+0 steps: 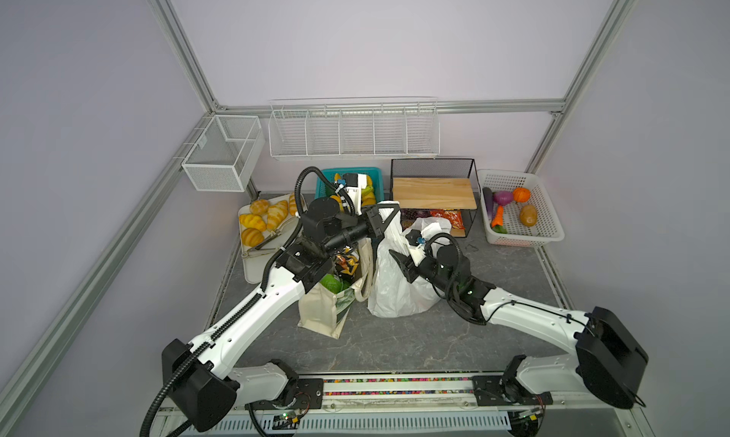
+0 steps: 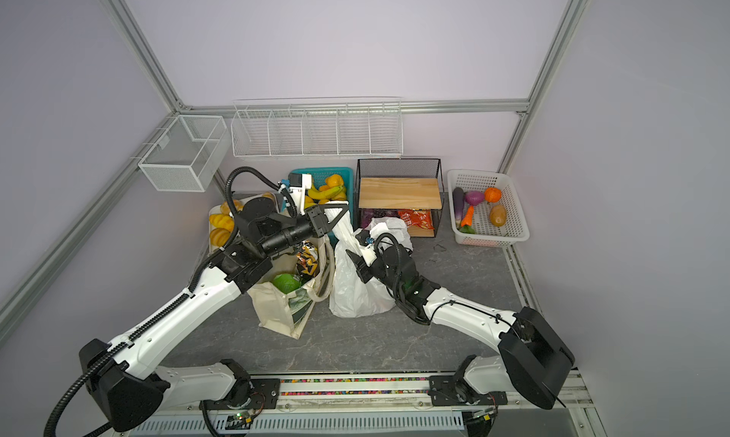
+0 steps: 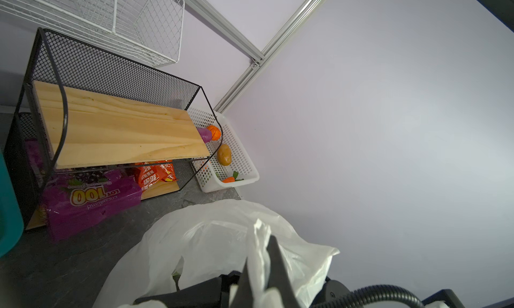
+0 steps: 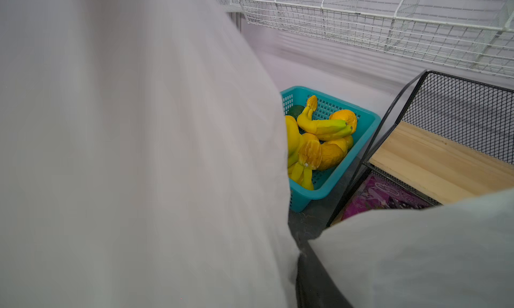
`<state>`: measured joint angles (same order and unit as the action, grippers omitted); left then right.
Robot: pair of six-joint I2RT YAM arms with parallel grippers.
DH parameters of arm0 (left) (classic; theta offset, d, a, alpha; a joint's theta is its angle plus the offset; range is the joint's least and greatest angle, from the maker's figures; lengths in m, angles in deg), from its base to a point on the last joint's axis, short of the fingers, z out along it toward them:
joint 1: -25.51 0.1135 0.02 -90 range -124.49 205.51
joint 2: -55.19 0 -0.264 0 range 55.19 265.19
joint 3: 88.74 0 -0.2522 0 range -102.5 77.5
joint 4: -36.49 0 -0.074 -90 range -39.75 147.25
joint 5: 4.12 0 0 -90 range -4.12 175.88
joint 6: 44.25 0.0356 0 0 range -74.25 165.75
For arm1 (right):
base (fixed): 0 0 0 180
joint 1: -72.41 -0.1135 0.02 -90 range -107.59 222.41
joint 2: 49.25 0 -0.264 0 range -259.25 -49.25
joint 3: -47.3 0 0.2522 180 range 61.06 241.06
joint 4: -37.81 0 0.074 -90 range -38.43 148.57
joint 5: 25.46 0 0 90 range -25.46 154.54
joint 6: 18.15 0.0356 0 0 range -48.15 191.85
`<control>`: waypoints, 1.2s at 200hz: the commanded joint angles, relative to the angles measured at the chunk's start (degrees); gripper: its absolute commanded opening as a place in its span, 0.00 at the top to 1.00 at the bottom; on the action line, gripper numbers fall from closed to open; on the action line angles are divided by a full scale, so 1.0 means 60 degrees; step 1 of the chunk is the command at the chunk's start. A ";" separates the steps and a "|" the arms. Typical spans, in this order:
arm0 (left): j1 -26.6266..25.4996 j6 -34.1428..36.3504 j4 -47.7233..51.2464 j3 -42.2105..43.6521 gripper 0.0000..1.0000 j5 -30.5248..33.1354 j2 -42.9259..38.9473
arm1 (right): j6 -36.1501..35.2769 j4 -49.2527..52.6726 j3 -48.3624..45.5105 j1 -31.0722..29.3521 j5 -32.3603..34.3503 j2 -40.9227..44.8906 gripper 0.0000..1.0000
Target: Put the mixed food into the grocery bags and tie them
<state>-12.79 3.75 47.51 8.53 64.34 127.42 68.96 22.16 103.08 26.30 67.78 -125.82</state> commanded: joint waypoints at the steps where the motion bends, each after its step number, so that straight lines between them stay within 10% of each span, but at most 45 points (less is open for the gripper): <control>1: 0.0114 -0.0153 -0.0789 -0.0076 1.00 -0.0130 -0.0028 | -0.0109 0.0224 0.0006 0.0034 -0.0244 0.0446 0.45; 23: 0.0115 -0.0149 -0.0775 -0.0094 1.00 -0.0273 0.0025 | -0.0358 0.0512 0.0229 0.0150 -0.0819 0.0831 0.16; 56: 0.0116 -0.0131 -0.0722 -0.0092 1.00 -0.0374 -0.0008 | -0.0973 0.1982 0.1314 0.0612 -0.3047 0.0786 0.00; 111: 0.0129 -0.0164 -0.0789 -0.0077 1.00 -0.0405 -0.0065 | -0.0372 0.1994 0.2466 0.1319 -0.5997 -0.0336 0.01; 192: 0.0410 -0.0396 -0.1095 0.0091 1.00 -0.0162 -0.0231 | 0.0724 0.1039 0.1547 0.1580 -0.6761 -0.1009 0.74; 216: 0.0440 -0.0348 -0.1125 0.0040 1.00 -0.0201 -0.0131 | 0.0667 0.1564 0.1646 0.1569 -0.5862 -0.0813 0.71; 240: 0.0443 -0.0152 -0.0983 -0.0069 1.00 -0.0226 -0.0014 | 0.0352 0.2841 0.2189 0.1308 -0.4133 -0.0343 0.32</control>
<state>-10.72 2.35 44.07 9.32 62.68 127.42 72.59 32.04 113.99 35.28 33.53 -131.13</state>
